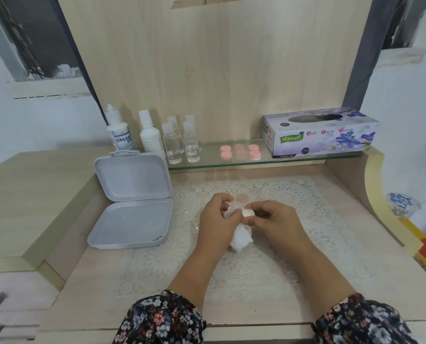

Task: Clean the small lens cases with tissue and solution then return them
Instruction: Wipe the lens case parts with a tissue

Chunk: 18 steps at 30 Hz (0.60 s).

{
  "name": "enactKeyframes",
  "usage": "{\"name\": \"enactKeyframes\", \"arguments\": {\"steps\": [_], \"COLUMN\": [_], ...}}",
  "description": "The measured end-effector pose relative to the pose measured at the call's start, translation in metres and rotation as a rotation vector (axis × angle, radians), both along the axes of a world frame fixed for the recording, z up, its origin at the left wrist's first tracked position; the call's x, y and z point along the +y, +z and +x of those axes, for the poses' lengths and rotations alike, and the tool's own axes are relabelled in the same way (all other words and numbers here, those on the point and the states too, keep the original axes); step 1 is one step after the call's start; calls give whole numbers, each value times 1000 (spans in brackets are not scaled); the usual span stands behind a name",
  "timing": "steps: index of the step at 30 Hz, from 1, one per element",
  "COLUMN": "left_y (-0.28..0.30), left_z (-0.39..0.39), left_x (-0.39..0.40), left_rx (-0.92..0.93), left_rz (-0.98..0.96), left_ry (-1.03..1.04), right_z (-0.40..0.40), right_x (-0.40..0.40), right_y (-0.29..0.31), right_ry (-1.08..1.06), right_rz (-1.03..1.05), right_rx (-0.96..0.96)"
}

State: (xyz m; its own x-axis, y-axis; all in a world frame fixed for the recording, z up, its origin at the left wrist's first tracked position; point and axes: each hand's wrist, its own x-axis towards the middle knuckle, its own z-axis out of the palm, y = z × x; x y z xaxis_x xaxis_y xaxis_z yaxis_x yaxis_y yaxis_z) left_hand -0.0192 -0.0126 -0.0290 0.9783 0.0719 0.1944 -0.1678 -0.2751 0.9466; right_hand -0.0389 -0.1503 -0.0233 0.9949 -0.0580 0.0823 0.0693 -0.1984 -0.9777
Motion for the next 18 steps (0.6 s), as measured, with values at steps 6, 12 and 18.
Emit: {"name": "enactKeyframes", "arguments": {"steps": [6, 12, 18], "left_y": [-4, 1, 3], "left_z": [3, 9, 4], "left_x": [0, 7, 5], "left_rx": [-58, 13, -119], "left_rz": [124, -81, -60], "left_ry": [43, 68, 27], "right_z": [-2, 1, 0], "right_x": [-1, -3, -5], "right_y": [2, 3, 4], "right_ry": [18, -88, -118], "right_rz": [-39, -7, -10], "right_rx": [-41, -53, -48]}}
